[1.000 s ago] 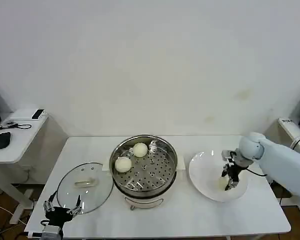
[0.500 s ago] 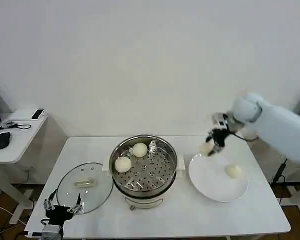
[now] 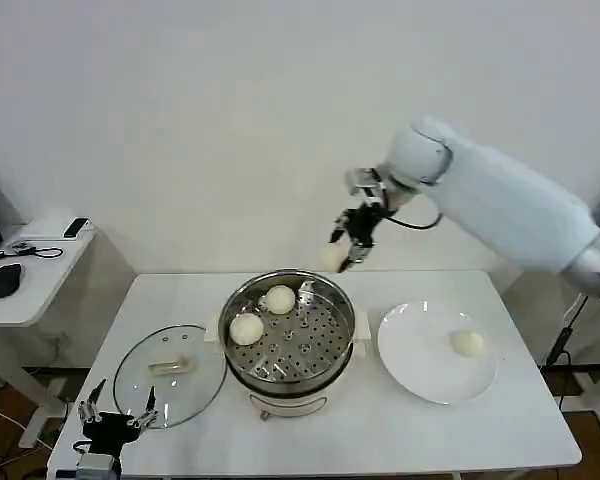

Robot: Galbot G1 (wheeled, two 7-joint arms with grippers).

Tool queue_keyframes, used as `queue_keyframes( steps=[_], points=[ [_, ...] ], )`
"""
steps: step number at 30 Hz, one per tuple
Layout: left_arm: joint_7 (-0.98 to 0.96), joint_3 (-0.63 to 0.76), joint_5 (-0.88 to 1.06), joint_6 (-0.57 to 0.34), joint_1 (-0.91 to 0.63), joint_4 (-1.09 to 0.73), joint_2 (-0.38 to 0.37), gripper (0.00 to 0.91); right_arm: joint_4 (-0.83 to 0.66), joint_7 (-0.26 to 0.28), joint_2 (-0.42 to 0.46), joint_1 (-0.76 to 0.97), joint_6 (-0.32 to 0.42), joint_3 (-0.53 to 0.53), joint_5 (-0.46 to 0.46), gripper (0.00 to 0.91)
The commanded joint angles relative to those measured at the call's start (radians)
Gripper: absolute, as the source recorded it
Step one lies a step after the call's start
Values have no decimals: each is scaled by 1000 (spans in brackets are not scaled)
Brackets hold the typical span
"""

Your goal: Take steamed baozi put them in steamer then cover it.

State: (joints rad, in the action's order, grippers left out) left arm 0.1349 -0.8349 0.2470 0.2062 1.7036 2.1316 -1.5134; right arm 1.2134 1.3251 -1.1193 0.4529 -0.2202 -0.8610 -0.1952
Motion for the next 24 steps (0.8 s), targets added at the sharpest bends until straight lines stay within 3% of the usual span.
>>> queue_keyframes(
  steps=[1,3,10,15,18,22,24],
  points=[
    [-2,-4,1,0,3,9,-3,907,-27,36,-156,-6,215,-2,-16,635],
    [-1,-10,1,1,4,14,-9,907,-9,46,-159,-9,295,-25,-20,645],
    [1,-18,3,1,17,26,-12,907,106,43,-134,-28,397,-85,59,645],
    [6,-16,13,2,9,22,-22,907,230,8,-84,-65,508,-119,260,645],
    [7,-17,13,2,9,21,-24,907,264,1,-59,-80,526,-139,303,645],
    [7,-20,17,3,12,19,-24,907,217,-52,-63,-103,654,-150,404,645],
    [8,-22,21,3,10,18,-25,907,230,-62,-63,-109,638,-149,437,645]
  ],
)
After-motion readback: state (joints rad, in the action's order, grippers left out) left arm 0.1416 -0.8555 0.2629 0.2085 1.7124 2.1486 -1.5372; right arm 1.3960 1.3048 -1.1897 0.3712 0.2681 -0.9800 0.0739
